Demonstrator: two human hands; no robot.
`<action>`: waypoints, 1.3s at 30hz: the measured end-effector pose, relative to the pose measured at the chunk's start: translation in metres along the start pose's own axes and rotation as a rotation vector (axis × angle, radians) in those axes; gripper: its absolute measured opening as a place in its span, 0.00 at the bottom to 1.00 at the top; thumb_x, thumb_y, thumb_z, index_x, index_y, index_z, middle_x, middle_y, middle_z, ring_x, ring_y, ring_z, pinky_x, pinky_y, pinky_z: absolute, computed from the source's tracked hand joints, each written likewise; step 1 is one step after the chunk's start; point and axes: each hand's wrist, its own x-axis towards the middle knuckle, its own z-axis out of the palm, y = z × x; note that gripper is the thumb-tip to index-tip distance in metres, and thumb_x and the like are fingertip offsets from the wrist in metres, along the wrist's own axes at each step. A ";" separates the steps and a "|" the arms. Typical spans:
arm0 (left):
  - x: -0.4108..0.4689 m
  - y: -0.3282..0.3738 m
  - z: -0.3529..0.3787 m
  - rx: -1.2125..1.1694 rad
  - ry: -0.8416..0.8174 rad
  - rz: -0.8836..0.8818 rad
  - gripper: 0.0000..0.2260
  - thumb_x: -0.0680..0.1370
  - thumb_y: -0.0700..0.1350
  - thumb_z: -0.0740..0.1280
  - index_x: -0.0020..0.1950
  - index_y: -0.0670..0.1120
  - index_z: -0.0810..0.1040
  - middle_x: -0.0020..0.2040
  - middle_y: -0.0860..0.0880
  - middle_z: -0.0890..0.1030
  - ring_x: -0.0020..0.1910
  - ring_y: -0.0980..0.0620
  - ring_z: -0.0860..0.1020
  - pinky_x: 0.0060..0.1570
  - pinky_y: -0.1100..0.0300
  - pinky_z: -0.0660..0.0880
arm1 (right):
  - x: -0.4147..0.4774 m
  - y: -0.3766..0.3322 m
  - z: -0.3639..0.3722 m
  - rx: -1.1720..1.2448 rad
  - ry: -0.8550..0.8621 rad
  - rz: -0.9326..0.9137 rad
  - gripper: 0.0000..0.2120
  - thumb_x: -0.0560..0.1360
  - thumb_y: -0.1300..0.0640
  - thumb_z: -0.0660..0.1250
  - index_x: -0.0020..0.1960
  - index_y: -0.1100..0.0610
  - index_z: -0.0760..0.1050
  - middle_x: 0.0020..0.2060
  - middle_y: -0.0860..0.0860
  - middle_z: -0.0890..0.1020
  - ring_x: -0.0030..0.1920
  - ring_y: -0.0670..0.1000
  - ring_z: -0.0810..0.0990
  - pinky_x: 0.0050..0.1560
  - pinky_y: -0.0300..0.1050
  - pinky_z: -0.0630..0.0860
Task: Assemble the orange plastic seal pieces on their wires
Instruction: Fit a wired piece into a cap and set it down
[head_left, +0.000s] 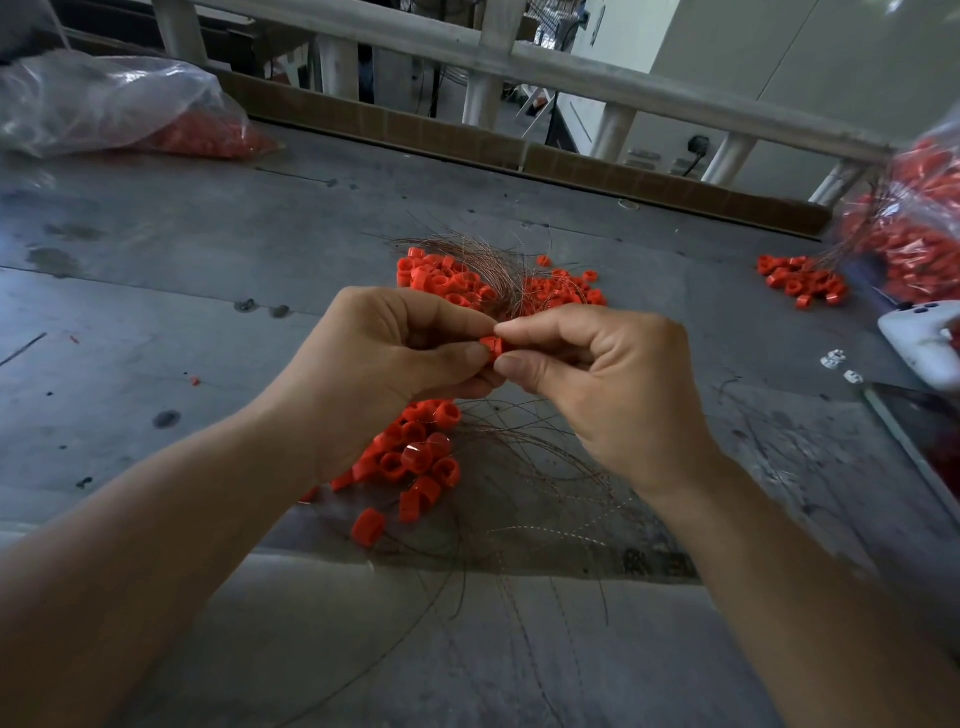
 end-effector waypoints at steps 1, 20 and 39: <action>0.000 0.001 0.000 -0.007 -0.007 -0.006 0.07 0.60 0.38 0.68 0.35 0.46 0.84 0.34 0.44 0.84 0.34 0.51 0.83 0.34 0.67 0.78 | 0.000 0.000 0.000 -0.009 0.004 -0.011 0.14 0.66 0.62 0.73 0.50 0.54 0.78 0.38 0.39 0.78 0.41 0.37 0.80 0.42 0.27 0.75; -0.003 0.004 0.000 -0.086 -0.067 -0.057 0.07 0.61 0.39 0.67 0.36 0.43 0.84 0.34 0.45 0.83 0.34 0.53 0.83 0.34 0.67 0.77 | 0.000 -0.002 -0.002 0.016 0.011 -0.094 0.13 0.65 0.59 0.73 0.49 0.56 0.77 0.39 0.44 0.80 0.42 0.42 0.81 0.43 0.32 0.77; -0.007 0.006 -0.002 -0.104 -0.220 -0.037 0.19 0.66 0.47 0.72 0.54 0.44 0.75 0.37 0.43 0.83 0.37 0.48 0.83 0.33 0.64 0.78 | 0.002 -0.004 -0.007 -0.075 -0.296 -0.026 0.03 0.73 0.53 0.64 0.44 0.52 0.74 0.38 0.41 0.70 0.38 0.38 0.70 0.40 0.29 0.67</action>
